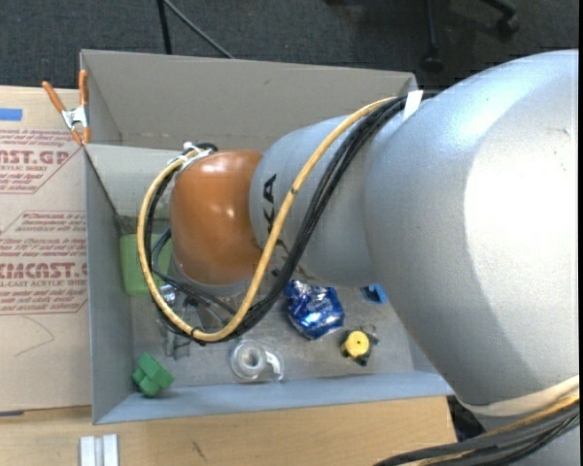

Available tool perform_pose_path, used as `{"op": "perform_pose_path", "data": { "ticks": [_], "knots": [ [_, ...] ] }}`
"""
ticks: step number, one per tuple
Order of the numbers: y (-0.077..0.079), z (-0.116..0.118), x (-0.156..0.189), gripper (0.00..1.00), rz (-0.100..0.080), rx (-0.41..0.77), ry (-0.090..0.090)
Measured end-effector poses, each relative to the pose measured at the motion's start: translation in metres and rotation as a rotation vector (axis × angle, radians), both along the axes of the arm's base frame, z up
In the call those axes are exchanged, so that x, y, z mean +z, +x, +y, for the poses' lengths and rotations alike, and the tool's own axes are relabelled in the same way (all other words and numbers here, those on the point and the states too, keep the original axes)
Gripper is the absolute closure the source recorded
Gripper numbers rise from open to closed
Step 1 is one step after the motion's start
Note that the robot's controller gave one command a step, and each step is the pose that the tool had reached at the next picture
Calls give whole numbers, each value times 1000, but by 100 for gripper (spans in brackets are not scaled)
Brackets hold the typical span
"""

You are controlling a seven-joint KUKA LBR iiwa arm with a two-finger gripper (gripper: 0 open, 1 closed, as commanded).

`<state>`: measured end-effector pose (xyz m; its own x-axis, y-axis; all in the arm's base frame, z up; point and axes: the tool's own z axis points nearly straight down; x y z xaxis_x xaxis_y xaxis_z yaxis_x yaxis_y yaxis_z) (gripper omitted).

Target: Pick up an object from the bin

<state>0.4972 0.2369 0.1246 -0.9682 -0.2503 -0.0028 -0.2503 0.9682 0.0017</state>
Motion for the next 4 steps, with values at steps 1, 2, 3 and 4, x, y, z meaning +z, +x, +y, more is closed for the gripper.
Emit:
{"op": "perform_pose_path", "data": {
  "ticks": [1,2,3,4],
  "knots": [
    [-18,-77,50,100,1,-489,-2],
    [32,-46,87,100,-1,-629,2],
    [48,-41,30,100,6,-885,-4],
    [36,-44,52,100,3,-900,0]
  ]
}}
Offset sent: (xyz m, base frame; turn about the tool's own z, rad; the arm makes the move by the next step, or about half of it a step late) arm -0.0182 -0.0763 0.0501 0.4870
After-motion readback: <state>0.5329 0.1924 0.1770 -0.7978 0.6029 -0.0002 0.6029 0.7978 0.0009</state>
